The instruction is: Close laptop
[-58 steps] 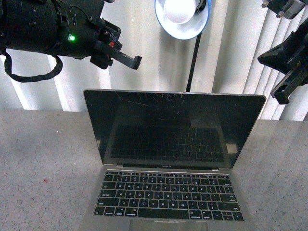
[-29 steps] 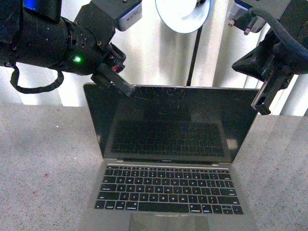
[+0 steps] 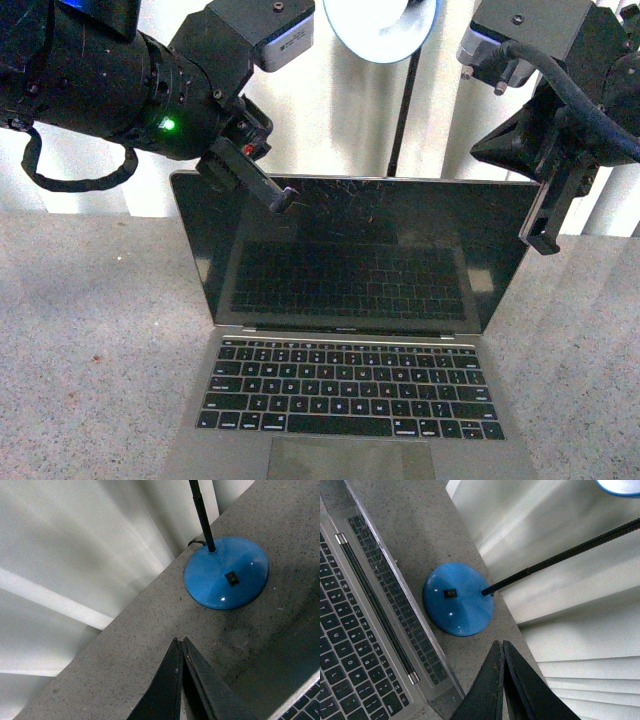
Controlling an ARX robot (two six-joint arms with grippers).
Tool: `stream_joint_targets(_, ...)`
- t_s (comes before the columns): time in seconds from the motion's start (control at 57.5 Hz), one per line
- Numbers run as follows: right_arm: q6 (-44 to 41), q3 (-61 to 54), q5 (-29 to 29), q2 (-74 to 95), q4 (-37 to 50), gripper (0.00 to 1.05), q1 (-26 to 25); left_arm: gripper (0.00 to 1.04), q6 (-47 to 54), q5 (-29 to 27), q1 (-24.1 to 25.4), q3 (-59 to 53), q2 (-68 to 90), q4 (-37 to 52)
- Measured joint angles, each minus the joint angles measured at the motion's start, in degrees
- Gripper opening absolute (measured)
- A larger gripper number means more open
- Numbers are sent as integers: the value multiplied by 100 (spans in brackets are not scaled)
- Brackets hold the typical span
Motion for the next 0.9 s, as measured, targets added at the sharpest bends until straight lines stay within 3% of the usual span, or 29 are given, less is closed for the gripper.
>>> stream_joint_targets(0.904, -494, -667, -398, -286, -645, 3, 190, 4, 85, 315, 59, -745, -343, -407)
